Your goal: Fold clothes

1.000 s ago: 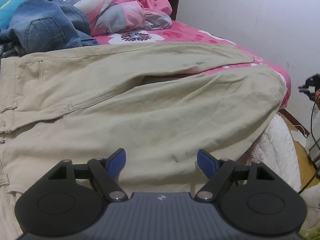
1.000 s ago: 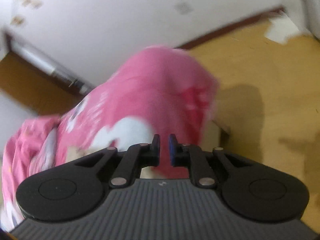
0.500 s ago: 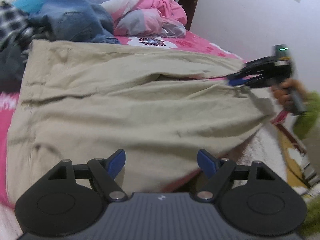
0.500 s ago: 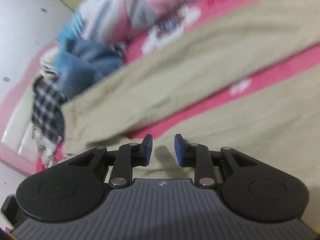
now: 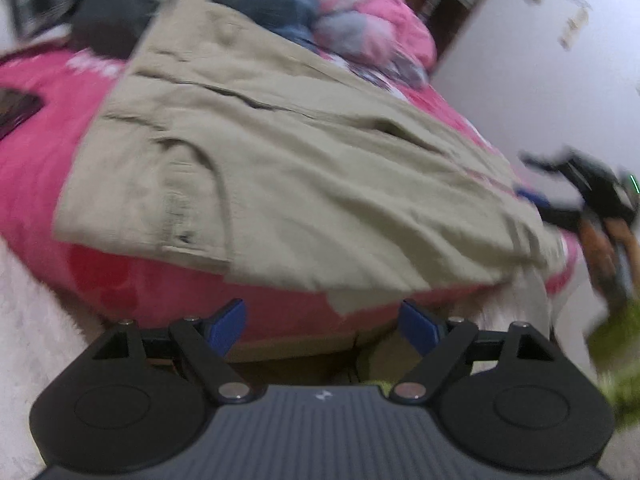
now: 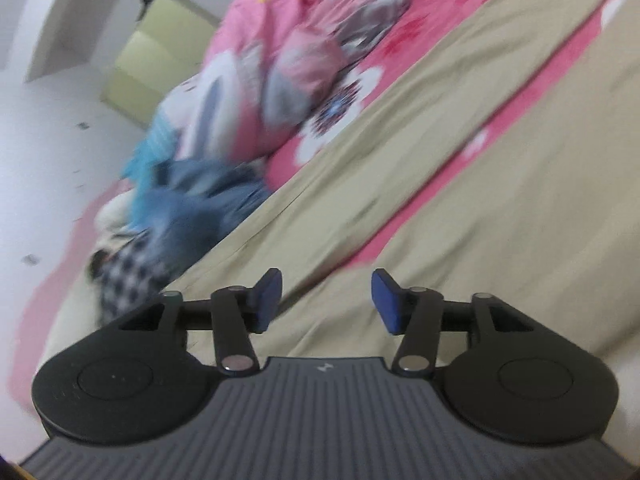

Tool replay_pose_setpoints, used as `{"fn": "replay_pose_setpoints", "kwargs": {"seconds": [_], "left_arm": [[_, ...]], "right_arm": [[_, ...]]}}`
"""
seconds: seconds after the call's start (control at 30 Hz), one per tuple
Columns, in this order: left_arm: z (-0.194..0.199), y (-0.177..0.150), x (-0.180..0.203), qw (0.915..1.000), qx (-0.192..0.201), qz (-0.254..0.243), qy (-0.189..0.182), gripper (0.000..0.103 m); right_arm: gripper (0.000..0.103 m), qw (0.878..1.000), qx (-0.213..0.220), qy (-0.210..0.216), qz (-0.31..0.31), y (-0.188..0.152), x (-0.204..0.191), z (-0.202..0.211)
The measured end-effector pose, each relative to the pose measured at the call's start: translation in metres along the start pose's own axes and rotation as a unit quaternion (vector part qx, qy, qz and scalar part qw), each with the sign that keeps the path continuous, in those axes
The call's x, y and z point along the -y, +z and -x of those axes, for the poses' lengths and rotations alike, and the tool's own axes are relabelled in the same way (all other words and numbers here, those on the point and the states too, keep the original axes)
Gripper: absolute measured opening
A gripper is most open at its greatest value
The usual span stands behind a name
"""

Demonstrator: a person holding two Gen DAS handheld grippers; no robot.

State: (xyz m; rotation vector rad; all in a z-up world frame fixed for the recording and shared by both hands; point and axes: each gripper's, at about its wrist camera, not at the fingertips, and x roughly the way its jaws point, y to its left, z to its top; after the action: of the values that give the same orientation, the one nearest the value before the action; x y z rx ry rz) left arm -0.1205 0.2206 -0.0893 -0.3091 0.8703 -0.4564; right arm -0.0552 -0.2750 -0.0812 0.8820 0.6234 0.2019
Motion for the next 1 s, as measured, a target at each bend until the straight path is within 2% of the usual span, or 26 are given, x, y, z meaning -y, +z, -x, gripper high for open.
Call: {"fn": "replay_pose_setpoints", "kwargs": {"seconds": [0.1, 0.2, 0.33, 0.4, 0.5, 0.6, 0.73, 0.9, 1.0], "left_arm": [[0.005, 0.000, -0.013, 0.9993, 0.029, 0.024, 0.006, 0.084], [0.008, -0.001, -0.023, 0.9978, 0.052, 0.041, 0.005, 0.083], [0.010, -0.001, -0.034, 0.9945, 0.074, 0.073, -0.015, 0.083], [0.010, -0.001, -0.037, 0.9931, 0.081, 0.082, -0.021, 0.083], [0.009, -0.001, -0.038, 0.9916, 0.089, 0.090, -0.026, 0.083], [0.008, -0.001, -0.040, 0.9901, 0.097, 0.097, -0.031, 0.083], [0.008, -0.001, -0.042, 0.9876, 0.109, 0.105, -0.042, 0.083], [0.012, 0.000, -0.045, 0.9835, 0.128, 0.109, -0.067, 0.083], [0.014, 0.000, -0.046, 0.9805, 0.139, 0.112, -0.083, 0.083]], "right_arm": [[0.053, 0.998, -0.040, 0.052, -0.022, -0.029, -0.003, 0.012], [0.056, 0.988, -0.098, 0.093, -0.071, -0.059, -0.001, 0.016], [0.059, 0.969, -0.168, 0.107, -0.150, -0.100, 0.008, 0.007], [0.059, 0.961, -0.190, 0.099, -0.173, -0.116, 0.010, -0.005], [0.061, 0.954, -0.216, 0.097, -0.185, -0.132, 0.005, -0.023], [0.062, 0.951, -0.241, 0.077, -0.177, -0.143, 0.000, -0.041], [0.063, 0.951, -0.248, 0.055, -0.177, -0.149, 0.001, -0.050], [0.064, 0.947, -0.214, 0.093, -0.219, -0.147, 0.008, -0.051], [0.064, 0.948, -0.196, 0.102, -0.231, -0.145, 0.009, -0.049]]}}
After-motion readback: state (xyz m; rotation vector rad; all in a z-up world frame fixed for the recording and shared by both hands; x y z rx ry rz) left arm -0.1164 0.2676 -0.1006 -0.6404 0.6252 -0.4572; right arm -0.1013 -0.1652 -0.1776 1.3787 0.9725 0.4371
